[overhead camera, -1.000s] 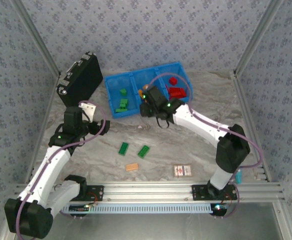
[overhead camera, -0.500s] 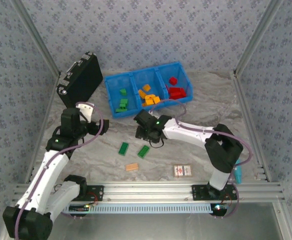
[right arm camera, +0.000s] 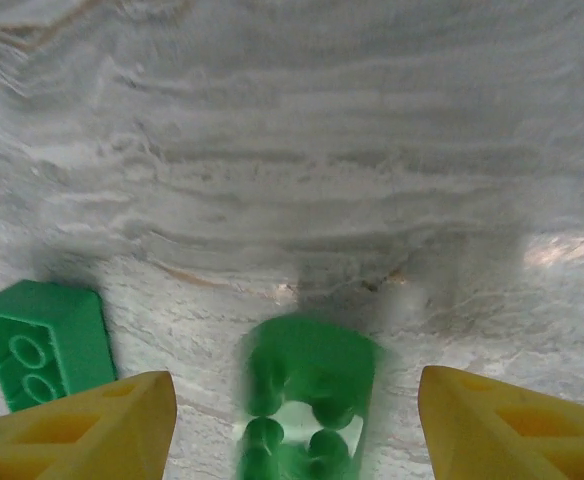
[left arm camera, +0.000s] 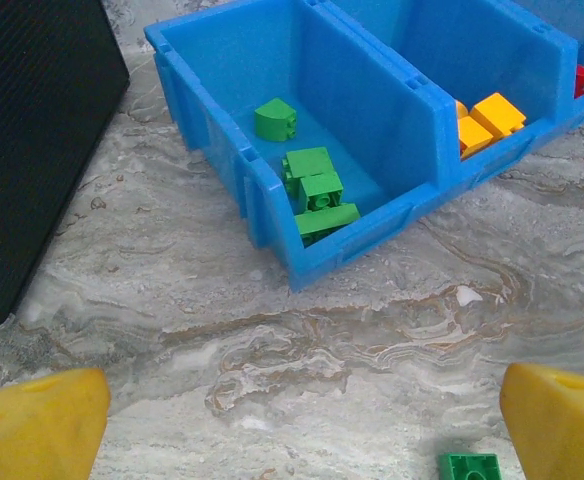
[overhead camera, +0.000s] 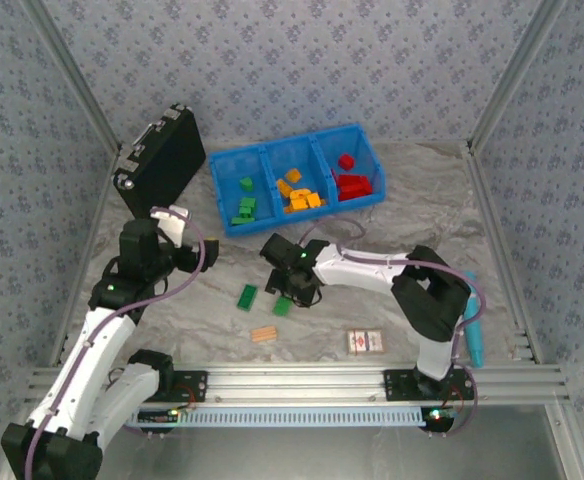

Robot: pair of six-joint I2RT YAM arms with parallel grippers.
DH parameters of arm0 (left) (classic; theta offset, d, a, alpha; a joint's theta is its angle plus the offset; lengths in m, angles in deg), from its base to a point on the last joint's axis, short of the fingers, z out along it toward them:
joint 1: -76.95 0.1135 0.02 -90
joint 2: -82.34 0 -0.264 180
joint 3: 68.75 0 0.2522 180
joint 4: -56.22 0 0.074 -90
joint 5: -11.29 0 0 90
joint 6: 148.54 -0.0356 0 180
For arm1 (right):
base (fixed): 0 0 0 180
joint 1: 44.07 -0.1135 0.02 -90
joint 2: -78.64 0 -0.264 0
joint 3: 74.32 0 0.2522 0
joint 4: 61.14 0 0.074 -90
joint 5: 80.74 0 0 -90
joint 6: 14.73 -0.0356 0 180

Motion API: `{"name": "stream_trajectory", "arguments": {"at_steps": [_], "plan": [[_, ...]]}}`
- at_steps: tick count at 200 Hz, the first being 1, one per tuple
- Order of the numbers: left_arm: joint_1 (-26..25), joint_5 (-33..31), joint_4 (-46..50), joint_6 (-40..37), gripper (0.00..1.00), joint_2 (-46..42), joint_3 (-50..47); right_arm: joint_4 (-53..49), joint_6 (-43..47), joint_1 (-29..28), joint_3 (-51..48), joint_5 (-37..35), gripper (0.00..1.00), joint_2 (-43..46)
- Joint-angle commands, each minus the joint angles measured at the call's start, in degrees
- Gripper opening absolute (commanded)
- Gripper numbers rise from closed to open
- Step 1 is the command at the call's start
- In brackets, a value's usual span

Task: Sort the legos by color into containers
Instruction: Pick up the lego from the bottom-center of the table.

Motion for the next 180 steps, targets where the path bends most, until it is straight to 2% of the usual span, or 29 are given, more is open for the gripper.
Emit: {"name": "stream_trajectory", "arguments": {"at_steps": [1, 30, 57, 85, 105, 157, 180], "plan": [[-0.5, -1.0, 0.0, 0.1, 1.00, -1.1, 0.3, -2.2, -2.4, -0.5, 0.1, 1.7, 0.67, -1.9], [-0.5, -1.1, 0.0, 0.0, 1.00, -1.1, 0.2, -2.1, -2.6, -0.6, -0.5, 1.6, 0.66, -2.3], [-0.5, -1.1, 0.0, 0.0, 1.00, -0.9, 0.2, -2.2, -1.4, -0.6, -0.4, 1.7, 0.53, -2.8], [-0.5, -1.1, 0.0, 0.0, 1.00, -0.7, 0.3, -6.1, 2.4, -1.3, 1.9, 2.1, 0.49, -3.0], [-0.6, -1.1, 0.0, -0.1, 1.00, -0.6, 0.2, -9.4, 5.4, -1.4, 3.0, 1.9, 0.43, -2.8], [-0.5, -1.2, 0.1, -0.1, 1.00, -0.3, 0.3, -12.0, 10.9, -2.6, 5.4, 2.6, 0.41, -5.7], [-0.5, -1.3, 0.2, -0.2, 1.00, -0.1, 0.3, -13.5, 12.7, -3.1, 7.0, 1.7, 0.35, -6.8]]}}
